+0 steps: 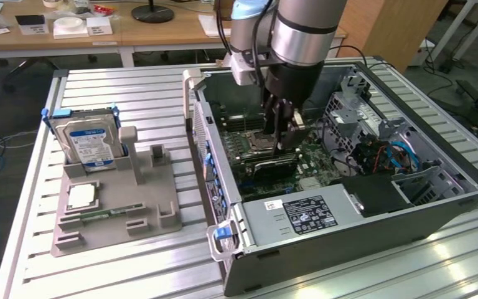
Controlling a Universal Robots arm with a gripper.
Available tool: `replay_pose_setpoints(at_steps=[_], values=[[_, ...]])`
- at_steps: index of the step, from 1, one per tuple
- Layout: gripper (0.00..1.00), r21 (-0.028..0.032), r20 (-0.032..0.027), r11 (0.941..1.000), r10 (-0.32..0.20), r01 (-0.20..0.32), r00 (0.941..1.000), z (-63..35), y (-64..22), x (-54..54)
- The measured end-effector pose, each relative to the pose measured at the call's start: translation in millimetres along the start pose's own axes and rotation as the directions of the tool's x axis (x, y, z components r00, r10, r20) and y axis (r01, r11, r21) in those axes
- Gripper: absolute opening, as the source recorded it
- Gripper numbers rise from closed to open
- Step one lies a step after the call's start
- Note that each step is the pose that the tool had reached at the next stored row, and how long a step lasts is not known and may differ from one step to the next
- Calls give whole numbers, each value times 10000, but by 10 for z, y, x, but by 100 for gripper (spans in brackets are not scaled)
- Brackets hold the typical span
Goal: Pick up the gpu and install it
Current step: 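Insert the gpu into the slot, then press down on the gpu until it lock into place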
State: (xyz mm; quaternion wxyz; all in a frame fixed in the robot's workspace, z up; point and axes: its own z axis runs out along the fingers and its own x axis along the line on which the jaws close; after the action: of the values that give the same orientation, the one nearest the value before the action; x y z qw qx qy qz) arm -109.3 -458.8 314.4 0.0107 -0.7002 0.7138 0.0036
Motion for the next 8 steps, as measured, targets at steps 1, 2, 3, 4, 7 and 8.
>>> replay_pose_setpoints(at_steps=[1, 2, 3, 4, 7, 8], values=[[57, 0, 0, 10000, -1, 1, 10000, -26, 0, 0], [57, 0, 1, 10000, 0, 0, 10000, -50, -1, -1], [57, 0, 4, 10000, -1, 1, 10000, -69, -1, -1], [57, -1, 6, 10000, -1, 1, 10000, -80, -1, -1], [57, 0, 6, 10000, 0, 0, 10000, -80, -1, -1], [57, 0, 6, 10000, -1, 1, 10000, -80, -1, -1]])
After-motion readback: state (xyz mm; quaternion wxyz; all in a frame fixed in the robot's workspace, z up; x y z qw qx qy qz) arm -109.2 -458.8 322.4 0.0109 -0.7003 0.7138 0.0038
